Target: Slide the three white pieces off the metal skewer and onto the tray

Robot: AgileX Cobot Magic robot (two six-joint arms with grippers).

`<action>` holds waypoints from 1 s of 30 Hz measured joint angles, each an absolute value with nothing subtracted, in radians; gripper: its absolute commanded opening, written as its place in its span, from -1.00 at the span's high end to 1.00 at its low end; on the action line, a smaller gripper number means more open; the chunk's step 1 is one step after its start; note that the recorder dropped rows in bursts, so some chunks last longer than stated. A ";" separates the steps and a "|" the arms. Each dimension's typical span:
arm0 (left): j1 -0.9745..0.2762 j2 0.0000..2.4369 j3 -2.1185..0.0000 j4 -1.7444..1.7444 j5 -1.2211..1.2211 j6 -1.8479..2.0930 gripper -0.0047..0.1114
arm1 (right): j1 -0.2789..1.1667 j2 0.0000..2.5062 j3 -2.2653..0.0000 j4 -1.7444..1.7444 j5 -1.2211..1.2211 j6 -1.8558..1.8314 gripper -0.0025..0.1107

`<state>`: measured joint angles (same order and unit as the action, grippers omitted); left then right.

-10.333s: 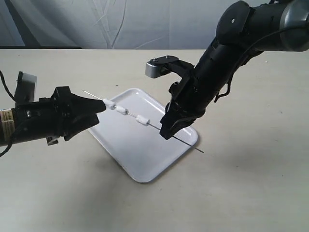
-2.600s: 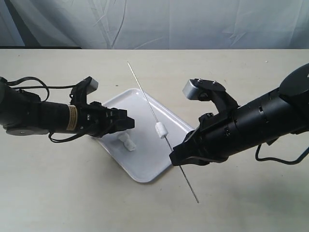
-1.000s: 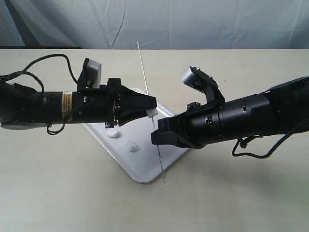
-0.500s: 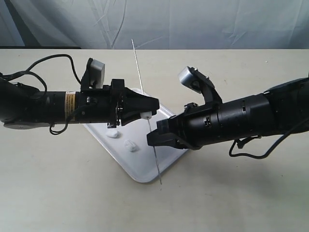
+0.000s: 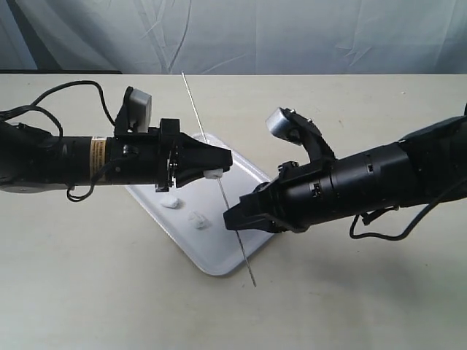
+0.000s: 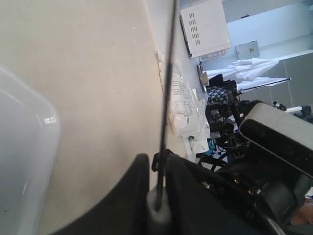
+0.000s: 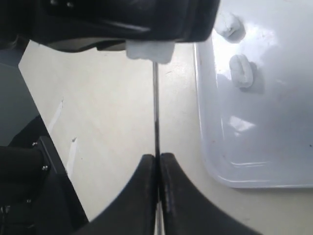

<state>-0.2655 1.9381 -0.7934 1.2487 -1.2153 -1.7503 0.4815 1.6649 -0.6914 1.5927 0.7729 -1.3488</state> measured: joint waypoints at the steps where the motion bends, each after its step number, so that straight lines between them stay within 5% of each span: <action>1: -0.259 1.938 -0.795 1.257 -1.217 -1.750 0.75 | 0.482 1.665 -0.691 1.579 0.778 -1.341 0.97; 21: 0.096 1.938 -0.848 1.276 -1.217 -1.749 0.75 | 0.482 1.665 -0.583 1.453 1.023 -1.308 0.97; 30: -0.184 1.938 -0.848 1.478 -0.831 -1.675 0.70 | 0.482 1.667 -0.700 1.556 0.781 -1.256 0.97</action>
